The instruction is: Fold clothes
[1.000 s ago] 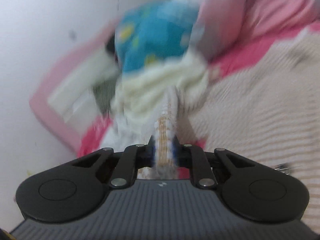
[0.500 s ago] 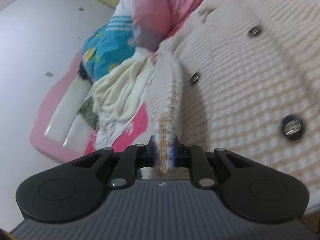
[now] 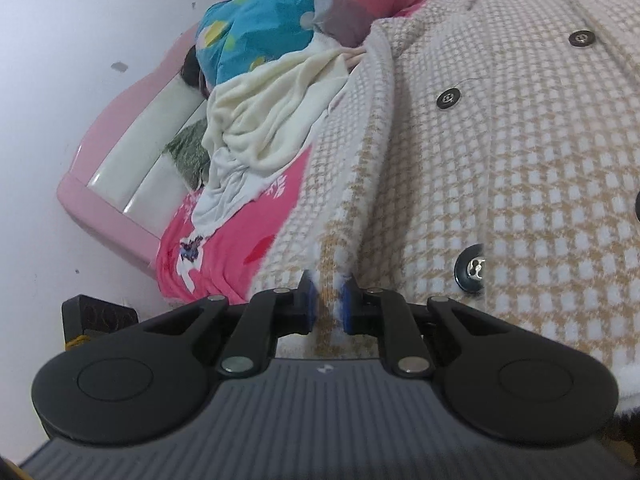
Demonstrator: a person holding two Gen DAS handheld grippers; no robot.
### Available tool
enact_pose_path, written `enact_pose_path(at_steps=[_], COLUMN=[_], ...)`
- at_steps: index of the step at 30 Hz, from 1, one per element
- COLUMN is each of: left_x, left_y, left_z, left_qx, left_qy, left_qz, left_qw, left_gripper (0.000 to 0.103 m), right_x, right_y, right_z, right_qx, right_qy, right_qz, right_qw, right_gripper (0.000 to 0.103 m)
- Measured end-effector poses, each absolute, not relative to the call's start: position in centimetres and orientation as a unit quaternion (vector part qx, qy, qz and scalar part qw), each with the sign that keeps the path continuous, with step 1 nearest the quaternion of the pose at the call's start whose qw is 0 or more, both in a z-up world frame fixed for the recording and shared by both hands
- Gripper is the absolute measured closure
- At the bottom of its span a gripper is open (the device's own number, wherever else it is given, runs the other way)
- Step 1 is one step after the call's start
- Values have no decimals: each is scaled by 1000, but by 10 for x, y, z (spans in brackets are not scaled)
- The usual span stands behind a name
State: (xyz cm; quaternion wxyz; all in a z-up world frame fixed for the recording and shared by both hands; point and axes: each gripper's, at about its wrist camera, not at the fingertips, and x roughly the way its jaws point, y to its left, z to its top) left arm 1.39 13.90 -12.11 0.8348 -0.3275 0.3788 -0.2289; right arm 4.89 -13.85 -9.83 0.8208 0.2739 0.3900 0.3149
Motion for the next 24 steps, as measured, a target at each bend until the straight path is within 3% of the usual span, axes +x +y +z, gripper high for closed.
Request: enact_pose_path(at_steps=[8,20,22,24], left_x=[1,-1,2,4], left_y=[148,135,131,127], left_z=[-111,-133,-145,-155], left_qx=[-355,-291,-271,-255], left_qy=[350,399,426,456], left_qz=[-270,-246,-229,-207], left_qw=[824,834,832,827], left_gripper=[89,88,85,76], right_x=[39,37,42,43], right_y=[-144,-132,-127,-126], right_z=[-78,-100,-114,-127], right_qx=[272,225,212,202], right_qy=[368,405,423,441], right_qz=[329,321,313,300], right_qw=[826,826,823,821], right_gripper=[94,95,95,92])
